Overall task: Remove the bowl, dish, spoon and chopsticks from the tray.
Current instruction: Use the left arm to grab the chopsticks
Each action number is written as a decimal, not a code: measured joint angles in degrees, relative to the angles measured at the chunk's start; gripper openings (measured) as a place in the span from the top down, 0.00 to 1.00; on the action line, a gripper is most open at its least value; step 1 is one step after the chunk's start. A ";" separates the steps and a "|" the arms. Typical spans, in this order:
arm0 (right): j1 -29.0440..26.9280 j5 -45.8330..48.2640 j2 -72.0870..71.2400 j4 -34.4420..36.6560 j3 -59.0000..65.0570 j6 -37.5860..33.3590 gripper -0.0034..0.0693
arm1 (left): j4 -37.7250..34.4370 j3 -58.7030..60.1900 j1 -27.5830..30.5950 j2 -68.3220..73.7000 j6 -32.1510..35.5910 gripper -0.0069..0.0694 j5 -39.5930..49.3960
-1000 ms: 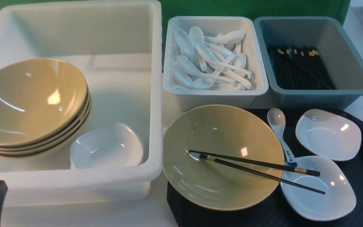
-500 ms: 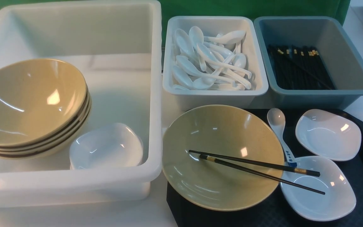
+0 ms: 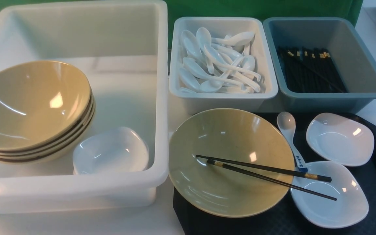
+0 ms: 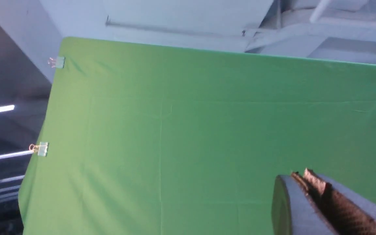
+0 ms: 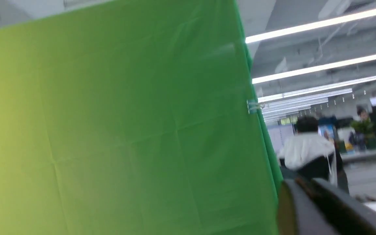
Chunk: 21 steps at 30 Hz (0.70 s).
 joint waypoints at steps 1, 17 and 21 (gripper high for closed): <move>0.00 4.58 2.98 0.00 -3.93 -0.73 0.91 | -0.20 -6.36 0.00 7.00 1.51 0.92 1.43; 0.00 44.06 25.38 5.81 -6.52 -27.45 0.91 | -7.03 -38.92 -8.34 50.91 12.39 0.92 59.59; 0.00 43.54 26.60 11.85 -6.52 -35.12 0.91 | -16.40 -40.95 -13.21 58.56 21.48 0.92 66.98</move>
